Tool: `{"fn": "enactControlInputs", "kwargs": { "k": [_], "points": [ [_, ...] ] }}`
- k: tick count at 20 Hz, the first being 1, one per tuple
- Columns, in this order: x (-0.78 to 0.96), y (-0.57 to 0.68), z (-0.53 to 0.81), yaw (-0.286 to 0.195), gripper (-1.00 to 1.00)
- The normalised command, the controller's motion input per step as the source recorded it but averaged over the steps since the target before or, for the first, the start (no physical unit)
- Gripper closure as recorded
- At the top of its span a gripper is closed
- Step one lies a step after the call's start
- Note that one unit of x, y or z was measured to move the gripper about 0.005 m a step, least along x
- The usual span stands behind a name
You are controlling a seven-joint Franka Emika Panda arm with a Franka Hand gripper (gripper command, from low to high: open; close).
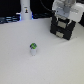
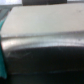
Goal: Open the kcup holder, insert the kcup into the holder, and close the kcup holder
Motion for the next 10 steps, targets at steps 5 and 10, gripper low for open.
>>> {"fn": "enactControlInputs", "kwargs": {
  "k": [5, 10],
  "points": [
    [0.66, -0.14, 0.17, -0.065, 1.00],
    [0.86, -0.16, 0.19, -0.084, 1.00]
  ]
}}
